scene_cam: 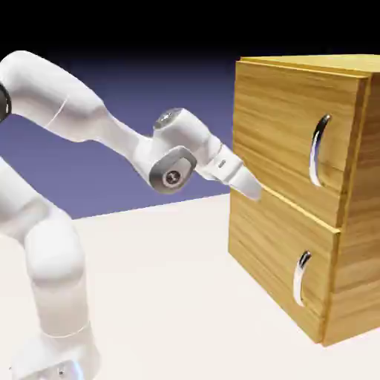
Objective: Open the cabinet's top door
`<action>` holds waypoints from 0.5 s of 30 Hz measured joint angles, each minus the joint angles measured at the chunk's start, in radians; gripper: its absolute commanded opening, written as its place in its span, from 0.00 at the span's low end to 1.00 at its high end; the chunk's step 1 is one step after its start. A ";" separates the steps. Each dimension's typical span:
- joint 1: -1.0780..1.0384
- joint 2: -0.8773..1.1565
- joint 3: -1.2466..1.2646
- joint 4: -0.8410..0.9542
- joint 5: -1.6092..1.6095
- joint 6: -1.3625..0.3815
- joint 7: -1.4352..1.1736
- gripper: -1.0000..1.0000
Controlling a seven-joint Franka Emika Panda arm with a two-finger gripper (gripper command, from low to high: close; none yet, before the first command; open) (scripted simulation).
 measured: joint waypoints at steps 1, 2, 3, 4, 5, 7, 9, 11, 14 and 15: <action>0.014 -0.007 -0.017 0.007 -0.043 -0.002 0.031 0.50; 0.028 -0.013 -0.033 0.014 -0.087 -0.004 0.063 0.50; 0.042 -0.020 -0.050 0.021 -0.130 -0.006 0.094 0.50; 0.056 -0.027 -0.066 0.027 -0.174 -0.007 0.125 0.50; 0.070 -0.034 -0.083 0.034 -0.217 -0.009 0.156 0.50; 0.098 -0.047 -0.116 0.048 -0.304 -0.013 0.219 0.50; 0.125 -0.060 -0.149 0.062 -0.391 -0.017 0.281 0.50; 0.153 -0.074 -0.183 0.076 -0.478 -0.021 0.344 0.50; 0.195 -0.094 -0.232 0.096 -0.609 -0.026 0.438 0.50; 0.209 -0.101 -0.249 0.103 -0.652 -0.028 0.469 0.50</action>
